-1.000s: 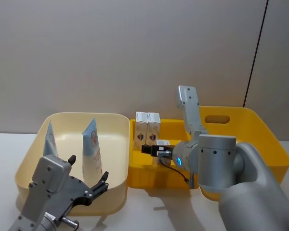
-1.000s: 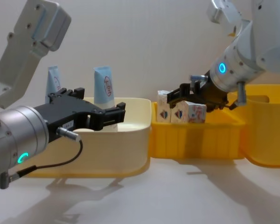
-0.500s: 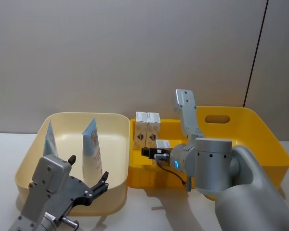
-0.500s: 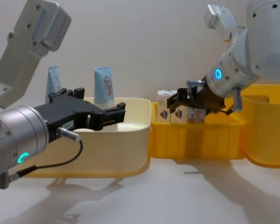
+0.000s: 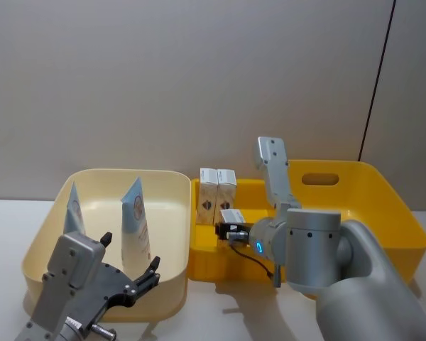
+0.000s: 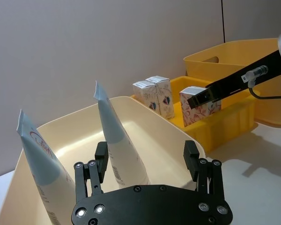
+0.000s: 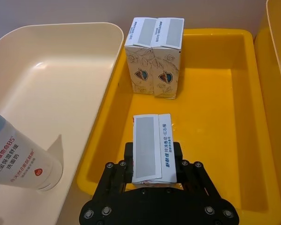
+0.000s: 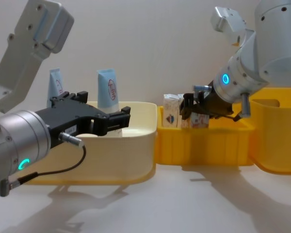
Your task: Bimanual collaborative sorting of washing and personal care products
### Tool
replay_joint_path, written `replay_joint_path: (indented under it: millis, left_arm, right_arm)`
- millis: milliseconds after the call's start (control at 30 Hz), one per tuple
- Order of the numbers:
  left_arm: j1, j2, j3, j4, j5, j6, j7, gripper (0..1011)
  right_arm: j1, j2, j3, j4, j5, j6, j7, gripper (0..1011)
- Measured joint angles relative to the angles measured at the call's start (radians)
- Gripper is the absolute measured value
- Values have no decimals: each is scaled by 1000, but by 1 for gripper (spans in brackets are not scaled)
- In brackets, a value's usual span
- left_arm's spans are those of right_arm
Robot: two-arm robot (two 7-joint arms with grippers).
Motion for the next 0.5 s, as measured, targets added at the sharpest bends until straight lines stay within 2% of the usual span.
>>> replay_joint_path:
  millis: [233, 500]
  left_arm:
    - [0, 0, 0, 0, 0, 0, 0, 1003]
    - [0, 0, 0, 0, 0, 0, 0, 1003]
  right_arm:
    - [0, -1, 0, 1, -1, -1, 0, 421]
    - [-6, 4, -4, -19, -6, -22, 12, 421]
